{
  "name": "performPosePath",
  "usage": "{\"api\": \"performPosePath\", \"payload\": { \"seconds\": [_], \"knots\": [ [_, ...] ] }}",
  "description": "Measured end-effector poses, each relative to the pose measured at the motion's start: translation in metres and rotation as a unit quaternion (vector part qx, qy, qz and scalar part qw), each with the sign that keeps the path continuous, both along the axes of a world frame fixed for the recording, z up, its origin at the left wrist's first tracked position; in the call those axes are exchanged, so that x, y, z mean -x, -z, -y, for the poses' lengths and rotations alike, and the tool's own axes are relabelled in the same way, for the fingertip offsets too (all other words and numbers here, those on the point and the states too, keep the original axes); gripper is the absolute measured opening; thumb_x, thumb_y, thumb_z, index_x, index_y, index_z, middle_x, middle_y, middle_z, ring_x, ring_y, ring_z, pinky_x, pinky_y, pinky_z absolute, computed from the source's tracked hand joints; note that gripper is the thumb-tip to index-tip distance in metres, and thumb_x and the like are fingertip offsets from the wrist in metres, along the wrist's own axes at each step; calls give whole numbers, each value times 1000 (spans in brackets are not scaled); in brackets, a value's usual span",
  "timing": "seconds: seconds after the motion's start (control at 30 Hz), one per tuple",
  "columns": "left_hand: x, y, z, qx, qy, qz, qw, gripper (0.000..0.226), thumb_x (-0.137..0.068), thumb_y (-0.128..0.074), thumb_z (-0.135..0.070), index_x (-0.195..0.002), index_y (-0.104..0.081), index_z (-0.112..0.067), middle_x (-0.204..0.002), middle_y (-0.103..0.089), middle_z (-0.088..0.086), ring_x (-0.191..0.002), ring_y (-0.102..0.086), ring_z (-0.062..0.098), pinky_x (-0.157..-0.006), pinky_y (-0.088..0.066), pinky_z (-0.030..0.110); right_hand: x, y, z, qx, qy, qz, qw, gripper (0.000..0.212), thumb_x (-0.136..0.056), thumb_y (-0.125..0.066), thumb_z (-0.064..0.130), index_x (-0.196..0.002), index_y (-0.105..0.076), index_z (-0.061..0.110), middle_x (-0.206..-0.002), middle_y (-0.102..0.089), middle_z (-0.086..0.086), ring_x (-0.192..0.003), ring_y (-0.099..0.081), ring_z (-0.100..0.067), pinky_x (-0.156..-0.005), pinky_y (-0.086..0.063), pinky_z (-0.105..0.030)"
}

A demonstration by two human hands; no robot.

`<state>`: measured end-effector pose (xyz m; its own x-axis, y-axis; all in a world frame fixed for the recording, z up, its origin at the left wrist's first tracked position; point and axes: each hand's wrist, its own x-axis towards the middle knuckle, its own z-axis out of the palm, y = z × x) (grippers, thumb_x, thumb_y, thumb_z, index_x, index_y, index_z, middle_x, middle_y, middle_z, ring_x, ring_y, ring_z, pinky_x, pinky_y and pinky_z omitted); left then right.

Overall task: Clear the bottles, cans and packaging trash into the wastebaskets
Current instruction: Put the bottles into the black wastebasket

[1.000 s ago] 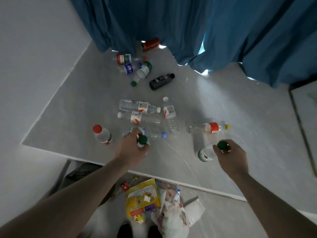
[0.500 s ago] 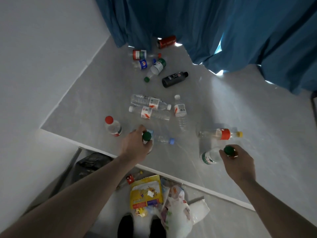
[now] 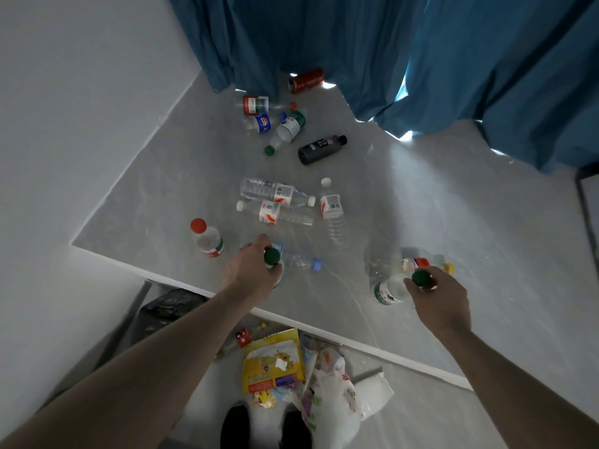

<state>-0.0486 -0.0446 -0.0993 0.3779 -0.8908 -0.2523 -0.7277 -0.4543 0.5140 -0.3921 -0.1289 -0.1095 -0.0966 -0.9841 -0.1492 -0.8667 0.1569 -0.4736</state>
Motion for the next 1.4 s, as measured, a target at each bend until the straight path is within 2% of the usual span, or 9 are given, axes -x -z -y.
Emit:
{"api": "performPosePath", "payload": {
  "seconds": [0.13,0.37,0.47,0.57,0.7,0.9,1.17,1.27,1.4],
  "knots": [
    [7,0,8,-1,15,24,1000,28,-94,-66,-34,-104,-40,-31,-97,-61,-5,-84,-57,16,-63,-42,27,-3,-4,-1,4,0,0,1000,33,-85,-78,32,-115,-71,20,-100,-72,-8,-94,-66,-35,-84,-55,-41],
    [13,-4,11,-17,15,37,999,31,-91,-69,-34,-112,-46,-29,-104,-65,-2,-89,-61,19,-71,-54,33,-1,-10,-4,-5,-6,13,1000,35,-85,-78,32,-118,-70,26,-106,-72,-3,-99,-66,-29,-88,-53,-38],
    [8,-11,10,-10,9,53,998,30,-92,-68,-34,-113,-47,-28,-103,-64,-4,-87,-60,16,-67,-47,29,2,-13,-6,-5,-15,8,1000,36,-85,-78,34,-120,-70,26,-108,-71,-3,-101,-66,-30,-89,-54,-40],
    [4,-16,7,-12,5,68,998,32,-92,-69,-35,-115,-47,-28,-103,-65,-5,-89,-61,15,-68,-47,28,6,-18,-10,-13,-14,3,1000,35,-86,-77,34,-119,-70,23,-101,-69,-5,-96,-66,-33,-87,-56,-41],
    [4,-14,0,-35,-6,70,997,32,-92,-69,-37,-114,-46,-30,-105,-68,-3,-91,-65,20,-75,-57,35,9,-17,-12,-19,-21,1,1000,36,-86,-76,39,-118,-70,24,-88,-59,5,-88,-67,-30,-83,-58,-45],
    [3,-7,-8,-32,-32,67,997,34,-93,-68,-39,-115,-46,-28,-104,-67,-1,-90,-65,20,-76,-58,36,9,-12,-9,-10,-46,7,999,35,-85,-77,39,-118,-68,29,-102,-72,0,-96,-66,-29,-86,-57,-43],
    [4,-8,-11,-31,-36,65,997,36,-92,-69,-41,-116,-45,-28,-107,-69,-2,-91,-66,19,-74,-58,33,2,-11,-11,-15,-54,8,998,23,-87,-75,40,-106,-69,29,-91,-70,5,-82,-64,-20,-79,-58,-39],
    [6,-10,-12,-34,-34,71,996,35,-92,-68,-41,-115,-46,-27,-107,-69,-1,-89,-65,19,-68,-51,30,-2,-14,-14,-21,-45,15,999,24,-87,-76,38,-107,-68,29,-87,-65,7,-81,-62,-20,-79,-56,-36],
    [8,-9,-16,-32,-37,61,997,39,-92,-70,-41,-120,-47,-27,-108,-69,-3,-85,-61,15,-68,-53,29,-8,-17,-17,-21,-41,20,999,27,-85,-78,35,-110,-69,28,-94,-70,2,-84,-61,-22,-80,-52,-34]
  ]
}}
